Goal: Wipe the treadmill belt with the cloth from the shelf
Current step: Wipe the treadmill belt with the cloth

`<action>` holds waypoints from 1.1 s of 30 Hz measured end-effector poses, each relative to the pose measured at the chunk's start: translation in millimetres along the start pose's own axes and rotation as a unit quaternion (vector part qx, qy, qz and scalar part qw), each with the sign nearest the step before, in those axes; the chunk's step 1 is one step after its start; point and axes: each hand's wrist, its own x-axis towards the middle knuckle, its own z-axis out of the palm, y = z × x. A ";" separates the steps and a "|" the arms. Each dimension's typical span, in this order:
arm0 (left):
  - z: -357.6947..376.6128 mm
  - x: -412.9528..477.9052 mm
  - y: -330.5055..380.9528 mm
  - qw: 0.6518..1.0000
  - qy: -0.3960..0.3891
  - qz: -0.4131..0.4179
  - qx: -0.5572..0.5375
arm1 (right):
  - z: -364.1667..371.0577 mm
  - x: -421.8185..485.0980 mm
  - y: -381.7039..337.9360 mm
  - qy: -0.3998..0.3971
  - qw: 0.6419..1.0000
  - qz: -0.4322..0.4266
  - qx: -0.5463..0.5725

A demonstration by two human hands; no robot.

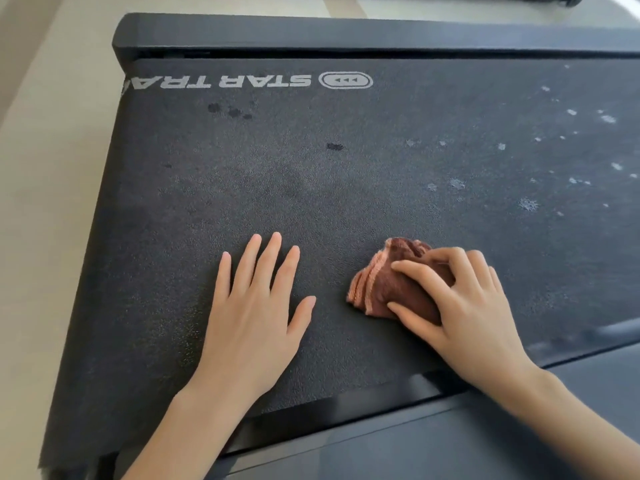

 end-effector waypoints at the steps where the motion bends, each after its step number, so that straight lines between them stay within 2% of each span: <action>1: -0.1 4.4 3.0 1.000 -0.001 0.002 0.003 | -1.4 -2.5 1.0 0.001 1.000 -0.003 0.003; 5: 2.7 30.6 20.6 0.999 -0.002 0.035 0.010 | 2.1 12.2 8.4 0.015 1.000 0.010 0.011; 11: 19.0 49.1 39.8 0.998 -0.012 0.060 -0.009 | 28.3 76.0 53.4 0.056 0.992 0.108 -0.034; 17: 18.9 48.3 37.4 0.998 -0.013 0.060 -0.007 | 42.4 129.9 82.9 0.005 0.982 0.173 -0.071; 22: 19.9 48.2 37.1 0.998 -0.005 0.068 -0.017 | 24.2 72.1 60.9 0.040 0.987 0.134 -0.076; 27: 21.1 47.6 37.1 0.997 0.014 0.068 -0.018 | -9.2 -21.4 32.3 0.034 0.993 0.105 -0.043; 33: 20.1 47.5 37.8 0.997 0.013 0.071 -0.009 | -8.2 -7.3 39.7 0.035 0.993 0.108 -0.023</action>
